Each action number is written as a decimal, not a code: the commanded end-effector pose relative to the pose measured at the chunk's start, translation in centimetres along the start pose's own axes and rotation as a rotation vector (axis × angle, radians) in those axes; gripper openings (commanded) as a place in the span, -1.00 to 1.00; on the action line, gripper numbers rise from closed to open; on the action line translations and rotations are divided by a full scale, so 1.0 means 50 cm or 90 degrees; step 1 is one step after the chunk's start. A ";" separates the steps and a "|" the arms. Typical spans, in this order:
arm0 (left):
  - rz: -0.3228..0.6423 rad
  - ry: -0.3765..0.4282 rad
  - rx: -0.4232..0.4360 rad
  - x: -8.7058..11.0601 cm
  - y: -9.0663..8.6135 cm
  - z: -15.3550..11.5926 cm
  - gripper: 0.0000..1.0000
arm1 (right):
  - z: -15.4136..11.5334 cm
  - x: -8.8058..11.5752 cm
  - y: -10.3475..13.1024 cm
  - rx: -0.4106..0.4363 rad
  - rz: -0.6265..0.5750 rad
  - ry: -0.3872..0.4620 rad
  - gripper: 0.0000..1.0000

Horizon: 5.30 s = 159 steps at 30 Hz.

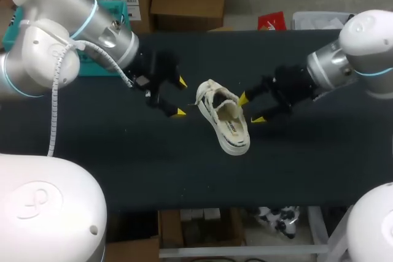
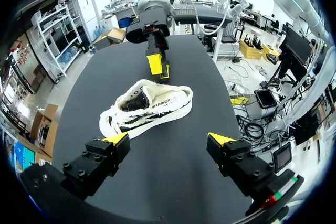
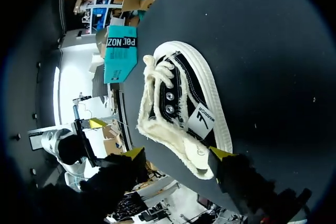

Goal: Open the shoe tongue, take the insole out of the shoe, put the insole back into the shoe, and pack the shoe into the shoebox

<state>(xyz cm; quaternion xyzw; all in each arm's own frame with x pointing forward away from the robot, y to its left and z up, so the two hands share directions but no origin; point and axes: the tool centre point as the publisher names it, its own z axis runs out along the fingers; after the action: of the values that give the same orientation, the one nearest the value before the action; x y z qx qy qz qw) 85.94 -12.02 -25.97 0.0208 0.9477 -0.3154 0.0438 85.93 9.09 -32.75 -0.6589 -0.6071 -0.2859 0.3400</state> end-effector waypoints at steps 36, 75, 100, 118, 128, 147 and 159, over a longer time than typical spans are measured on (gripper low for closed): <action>-0.239 0.005 -0.118 0.011 0.014 -0.011 1.00 | -0.101 0.006 -0.004 0.168 -0.453 -0.141 1.00; -0.700 -0.190 -0.230 0.026 -0.013 0.127 1.00 | -0.227 -0.104 -0.032 0.398 -1.020 -0.407 1.00; -0.903 -0.291 -0.207 -0.017 -0.010 0.216 1.00 | -0.261 -0.148 -0.003 0.496 -1.169 -0.446 1.00; -0.955 -0.309 -0.214 -0.052 -0.020 0.252 -0.18 | -0.309 -0.211 0.042 0.525 -1.315 -0.430 1.00; -0.948 -0.299 -0.203 -0.056 -0.023 0.262 -1.00 | -0.313 -0.216 0.049 0.525 -1.307 -0.402 1.00; -0.567 -0.231 -0.093 -0.120 -0.041 0.029 -1.00 | -0.313 -0.216 0.049 0.525 -1.307 -0.402 1.00; -0.361 -0.181 -0.115 -0.222 -0.042 -0.118 -1.00 | -0.289 -0.167 0.091 0.457 -1.123 -0.538 1.00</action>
<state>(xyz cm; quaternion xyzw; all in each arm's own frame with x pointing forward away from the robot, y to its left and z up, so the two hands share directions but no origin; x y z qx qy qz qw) 96.40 -11.73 -21.55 -0.3273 0.9096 -0.2257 0.1210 89.42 -8.89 -31.08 0.1274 -0.9898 -0.0079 -0.0634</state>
